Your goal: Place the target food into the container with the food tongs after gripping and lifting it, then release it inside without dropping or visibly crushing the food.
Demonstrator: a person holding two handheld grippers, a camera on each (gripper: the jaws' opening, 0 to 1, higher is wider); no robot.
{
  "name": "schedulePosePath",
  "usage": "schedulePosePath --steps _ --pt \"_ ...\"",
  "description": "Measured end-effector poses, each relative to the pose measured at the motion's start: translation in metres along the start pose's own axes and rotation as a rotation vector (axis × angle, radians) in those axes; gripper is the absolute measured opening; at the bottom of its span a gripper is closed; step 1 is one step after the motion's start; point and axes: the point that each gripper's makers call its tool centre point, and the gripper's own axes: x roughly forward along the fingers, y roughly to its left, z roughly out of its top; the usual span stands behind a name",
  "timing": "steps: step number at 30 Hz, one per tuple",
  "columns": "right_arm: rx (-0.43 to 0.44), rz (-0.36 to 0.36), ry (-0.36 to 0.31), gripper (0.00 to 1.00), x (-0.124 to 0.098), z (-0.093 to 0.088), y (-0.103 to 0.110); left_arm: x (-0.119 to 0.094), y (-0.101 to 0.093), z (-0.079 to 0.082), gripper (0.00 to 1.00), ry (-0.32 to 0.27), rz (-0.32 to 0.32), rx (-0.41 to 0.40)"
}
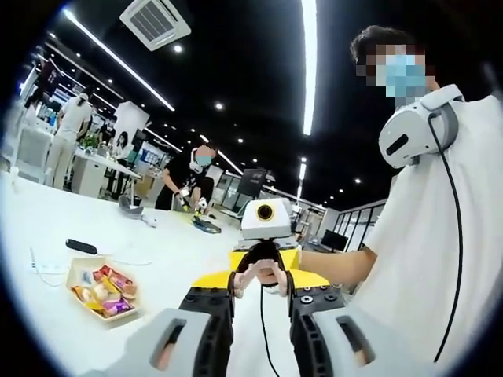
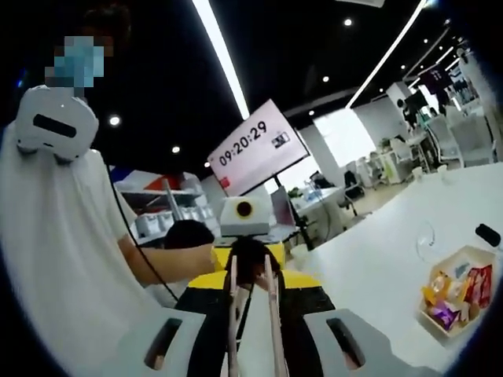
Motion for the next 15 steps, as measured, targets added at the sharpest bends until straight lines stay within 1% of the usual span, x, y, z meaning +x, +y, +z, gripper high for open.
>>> schedulePosePath --steps 1,2,3,5,7,13,15 --pt "0.005 0.001 -0.006 0.22 0.0 -0.001 0.0 -0.002 0.0 0.0 0.17 -0.005 -0.005 -0.006" --pt "0.008 0.001 -0.004 0.22 0.0 -0.002 0.0 -0.003 0.001 0.002 0.17 -0.013 -0.002 -0.007" --pt "-0.005 0.0 0.022 0.22 0.0 -0.008 0.001 -0.004 0.002 0.003 0.17 -0.017 0.002 -0.023" --pt "-0.022 -0.005 0.068 0.24 -0.002 -0.021 0.002 -0.007 0.002 0.005 0.16 -0.025 0.001 -0.027" --pt "-0.019 -0.02 0.057 0.24 -0.007 -0.031 -0.001 -0.007 0.002 0.006 0.15 -0.031 0.005 -0.031" --pt "0.013 -0.034 0.056 0.22 -0.012 -0.038 -0.004 -0.007 0.001 0.005 0.15 -0.026 0.008 -0.03" --pt "0.046 -0.071 0.029 0.22 -0.028 -0.044 -0.006 -0.008 0.001 0.004 0.16 -0.029 0.01 -0.043"
